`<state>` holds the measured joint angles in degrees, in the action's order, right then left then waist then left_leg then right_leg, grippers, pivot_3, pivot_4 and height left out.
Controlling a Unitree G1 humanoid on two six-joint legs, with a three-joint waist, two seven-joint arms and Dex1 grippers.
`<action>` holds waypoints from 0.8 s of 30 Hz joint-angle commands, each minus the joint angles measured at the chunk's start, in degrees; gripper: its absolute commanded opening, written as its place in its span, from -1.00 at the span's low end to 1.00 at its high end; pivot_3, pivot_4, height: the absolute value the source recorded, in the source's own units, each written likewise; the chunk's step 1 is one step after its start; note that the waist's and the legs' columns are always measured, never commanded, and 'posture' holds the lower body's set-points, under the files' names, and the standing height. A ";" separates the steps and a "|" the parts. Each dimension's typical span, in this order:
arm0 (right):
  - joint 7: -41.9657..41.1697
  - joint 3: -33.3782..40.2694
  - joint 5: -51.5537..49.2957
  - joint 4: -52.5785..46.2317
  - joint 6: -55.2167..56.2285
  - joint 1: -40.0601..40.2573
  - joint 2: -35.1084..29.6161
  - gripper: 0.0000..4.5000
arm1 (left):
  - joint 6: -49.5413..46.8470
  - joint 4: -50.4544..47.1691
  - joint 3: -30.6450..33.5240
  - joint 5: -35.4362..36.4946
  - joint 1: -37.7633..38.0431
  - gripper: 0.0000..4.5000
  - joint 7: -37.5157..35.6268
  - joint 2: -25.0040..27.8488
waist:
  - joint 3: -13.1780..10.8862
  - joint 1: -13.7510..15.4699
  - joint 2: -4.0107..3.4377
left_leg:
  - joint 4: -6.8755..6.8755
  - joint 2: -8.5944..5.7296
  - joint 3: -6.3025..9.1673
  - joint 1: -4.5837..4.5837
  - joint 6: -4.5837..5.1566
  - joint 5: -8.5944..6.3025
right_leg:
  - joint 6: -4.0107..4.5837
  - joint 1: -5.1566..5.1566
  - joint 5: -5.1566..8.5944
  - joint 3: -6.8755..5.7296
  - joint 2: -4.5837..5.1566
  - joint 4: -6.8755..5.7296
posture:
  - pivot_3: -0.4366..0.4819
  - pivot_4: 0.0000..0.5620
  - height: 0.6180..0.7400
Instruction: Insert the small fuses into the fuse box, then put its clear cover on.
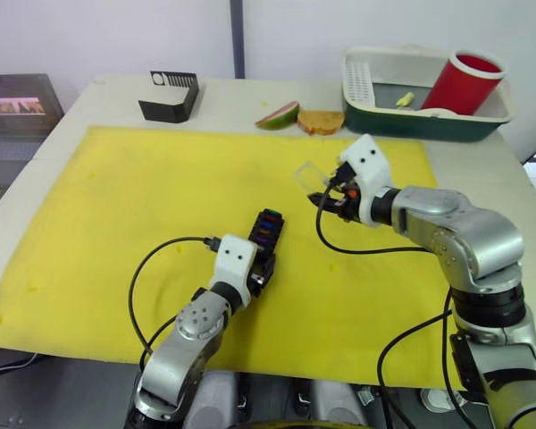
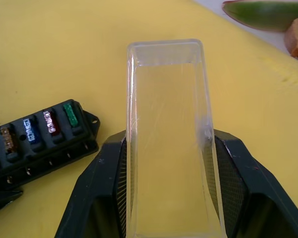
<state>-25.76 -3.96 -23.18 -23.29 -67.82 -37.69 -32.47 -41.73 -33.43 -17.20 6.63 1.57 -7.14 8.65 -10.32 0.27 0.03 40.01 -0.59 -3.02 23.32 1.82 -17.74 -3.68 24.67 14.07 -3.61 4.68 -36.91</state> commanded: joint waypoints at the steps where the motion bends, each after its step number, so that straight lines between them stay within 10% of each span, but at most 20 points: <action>1: 0.35 0.54 0.56 -0.51 1.72 -0.59 0.30 -0.24 | 0.15 1.34 3.03 3.57 -0.18 0.11 -7.24 4.54 | 0.00 -0.14 0.00 | 0.00 0.00 0.00 -0.01 0.00 0.00 | 0.00 0.01 0.00 0.00 0.00 -0.01 | -0.05 -0.47 1.00; 12: -14.63 -3.59 -5.30 -2.49 4.97 -2.29 -4.56 -0.24 | 21.30 24.63 4.64 13.52 -16.05 0.11 -57.42 30.05 | -0.01 -0.39 -0.05 | -0.03 0.00 -0.01 0.06 -0.06 0.03 | 0.19 0.10 0.11 -0.02 0.00 0.02 | -0.05 -0.47 1.00; 24: -28.62 -12.22 -9.36 -4.32 6.80 -8.63 -9.37 -0.24 | 42.61 59.64 -1.38 4.79 -38.08 0.11 -76.23 22.96 | -0.03 0.52 0.00 | 0.04 -0.01 -0.02 0.10 -0.01 0.01 | -0.03 0.06 -0.02 -0.08 -0.02 0.06 | -0.05 -0.47 1.00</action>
<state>-54.43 -15.77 -33.19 -26.44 -62.01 -45.02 -42.01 -1.67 23.13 -18.05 14.02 -35.60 -84.04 32.11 -10.35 0.79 0.03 40.07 -0.61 -3.04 23.41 1.81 -17.73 -3.71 24.70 14.05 -3.70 4.67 -36.86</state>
